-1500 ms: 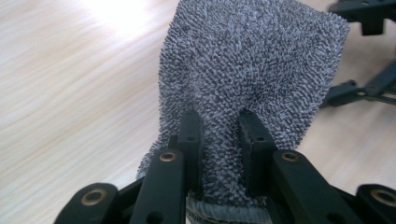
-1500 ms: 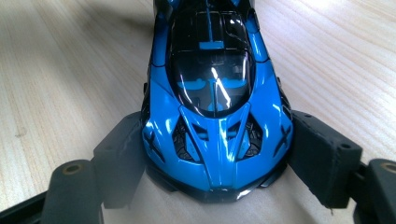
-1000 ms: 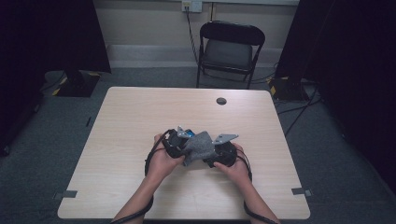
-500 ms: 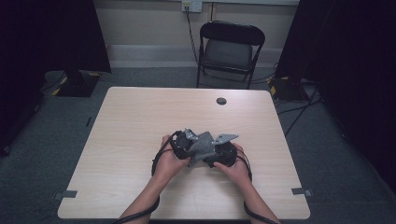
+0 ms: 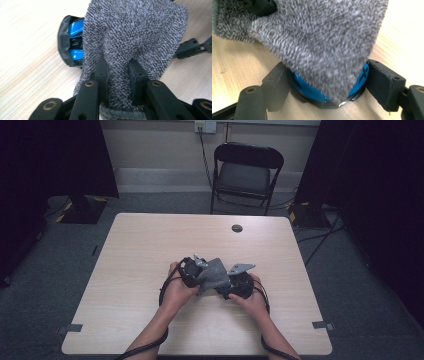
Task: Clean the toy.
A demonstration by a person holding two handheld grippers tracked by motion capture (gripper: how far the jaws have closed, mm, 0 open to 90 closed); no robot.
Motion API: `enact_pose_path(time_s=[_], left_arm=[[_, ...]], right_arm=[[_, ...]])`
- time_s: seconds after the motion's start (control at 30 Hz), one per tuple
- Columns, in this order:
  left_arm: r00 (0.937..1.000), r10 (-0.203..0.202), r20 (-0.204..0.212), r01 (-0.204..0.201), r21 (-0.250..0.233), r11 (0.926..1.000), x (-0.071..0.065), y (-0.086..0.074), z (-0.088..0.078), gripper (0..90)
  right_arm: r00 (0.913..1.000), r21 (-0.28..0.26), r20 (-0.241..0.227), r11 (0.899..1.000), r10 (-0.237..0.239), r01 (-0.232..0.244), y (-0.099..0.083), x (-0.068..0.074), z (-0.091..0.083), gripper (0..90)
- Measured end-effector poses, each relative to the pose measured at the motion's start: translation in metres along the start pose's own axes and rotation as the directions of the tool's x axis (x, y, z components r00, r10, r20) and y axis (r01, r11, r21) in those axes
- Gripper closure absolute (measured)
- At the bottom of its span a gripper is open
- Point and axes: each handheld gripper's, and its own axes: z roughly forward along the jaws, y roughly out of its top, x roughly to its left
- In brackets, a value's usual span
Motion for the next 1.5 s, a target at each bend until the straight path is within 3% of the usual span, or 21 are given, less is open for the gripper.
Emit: enact_pose_path(time_s=[0.8,1.3,1.5], left_arm=[[0.9983,-0.043,-0.04,0.042,-0.002,0.9991,0.022,0.0,-0.006,73.1],[0.9916,-0.108,-0.072,0.107,-0.022,0.9941,0.042,-0.002,-0.013,72.9],[0.9855,-0.147,-0.085,0.146,-0.023,0.9891,0.053,-0.008,-0.011,72.9]], right_arm=[[1.0,0.0,0.002,1.0,0.003,-0.003,0.0,0.0,0.0,24.5],[1.0,0.0,0.002,1.0,0.003,-0.003,0.0,0.0,0.0,24.5],[1.0,0.0,0.003,1.0,0.003,-0.003,0.0,0.001,0.0,24.5]])
